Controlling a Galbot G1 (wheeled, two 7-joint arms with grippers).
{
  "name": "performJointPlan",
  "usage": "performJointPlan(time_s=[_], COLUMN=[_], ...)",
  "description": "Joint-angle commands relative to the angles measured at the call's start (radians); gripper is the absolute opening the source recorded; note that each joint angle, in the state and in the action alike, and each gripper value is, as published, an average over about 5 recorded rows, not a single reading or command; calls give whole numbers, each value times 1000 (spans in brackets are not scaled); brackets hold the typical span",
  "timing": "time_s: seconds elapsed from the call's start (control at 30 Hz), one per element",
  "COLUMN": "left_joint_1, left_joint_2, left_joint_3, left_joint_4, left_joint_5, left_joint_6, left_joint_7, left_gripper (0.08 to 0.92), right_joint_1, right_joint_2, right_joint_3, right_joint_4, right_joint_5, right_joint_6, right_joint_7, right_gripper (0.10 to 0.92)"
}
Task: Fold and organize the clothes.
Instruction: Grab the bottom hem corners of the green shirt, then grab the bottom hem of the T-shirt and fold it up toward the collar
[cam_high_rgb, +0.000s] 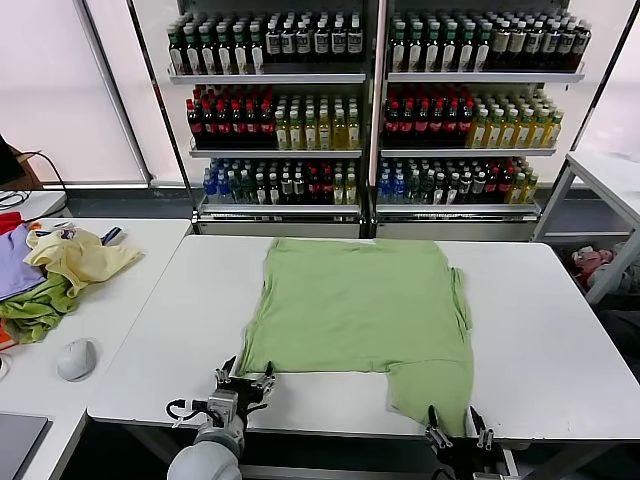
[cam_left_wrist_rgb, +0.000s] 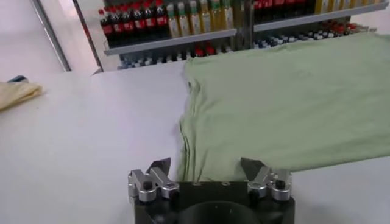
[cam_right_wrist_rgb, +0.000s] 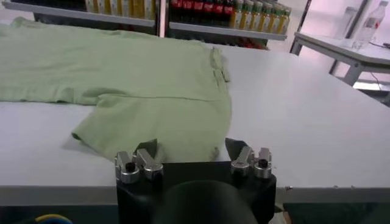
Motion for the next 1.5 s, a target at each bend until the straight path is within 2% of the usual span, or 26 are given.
performJointPlan(time_s=[0.03,0.37,0.57,0.8,1.03,1.2,1.5], left_joint_1=[4,-4,25,58,9,-74,-246], left_joint_2=[6,18,24,35,53,73,74], left_joint_3=[0,-3,-9,-13,-10,2,49], left_joint_4=[9,15,-52,-164,-203,-159,28], left_joint_5=[-61,-99,-106,-103,-100,-104,-121], left_joint_6=[16,13,8,-38,-79,-90,-87], left_joint_7=[-6,-2,4,16,34,48,42], left_gripper=[541,255,110,95,95,95,95], right_joint_1=[-7,12,31,82,186,311,531], right_joint_2=[6,-25,-54,-95,-152,-199,-252], right_joint_3=[-4,23,55,106,147,153,89], right_joint_4=[-13,18,56,104,81,17,-140], right_joint_5=[34,55,91,144,191,232,243], right_joint_6=[-15,7,53,83,71,51,10], right_joint_7=[3,-33,-62,-75,-65,-53,-46], right_gripper=[477,272,151,121,121,121,121])
